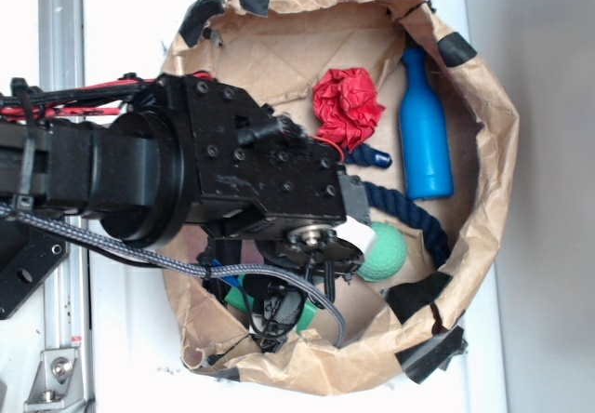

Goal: Grab the green block.

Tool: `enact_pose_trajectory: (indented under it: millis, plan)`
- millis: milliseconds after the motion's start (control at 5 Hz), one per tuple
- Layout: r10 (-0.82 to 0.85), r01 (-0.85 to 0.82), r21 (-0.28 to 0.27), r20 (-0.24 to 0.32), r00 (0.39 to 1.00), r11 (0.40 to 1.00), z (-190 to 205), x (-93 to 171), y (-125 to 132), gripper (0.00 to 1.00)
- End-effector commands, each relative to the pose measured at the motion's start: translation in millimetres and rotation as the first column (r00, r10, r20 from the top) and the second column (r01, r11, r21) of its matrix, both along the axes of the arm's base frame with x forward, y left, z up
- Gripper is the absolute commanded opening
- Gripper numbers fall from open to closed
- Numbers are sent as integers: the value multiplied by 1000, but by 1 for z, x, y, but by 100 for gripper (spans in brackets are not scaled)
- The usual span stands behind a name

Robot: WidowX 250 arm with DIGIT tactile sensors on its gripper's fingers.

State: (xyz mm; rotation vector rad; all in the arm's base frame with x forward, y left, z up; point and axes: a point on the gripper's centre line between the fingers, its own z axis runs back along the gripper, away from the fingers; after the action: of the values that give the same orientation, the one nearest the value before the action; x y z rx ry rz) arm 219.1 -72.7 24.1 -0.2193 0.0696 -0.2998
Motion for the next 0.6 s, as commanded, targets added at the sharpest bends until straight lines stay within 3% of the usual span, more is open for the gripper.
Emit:
enact_pose_trajectory:
  millis: [0, 200, 400]
  plan:
    - [-187, 187, -30, 25, 982, 982, 9, -39, -26, 100]
    - [-193, 194, -52, 30, 981, 980, 13, -34, -31, 100]
    - [-207, 208, -17, 4, 978, 978, -1, -20, -39, 100]
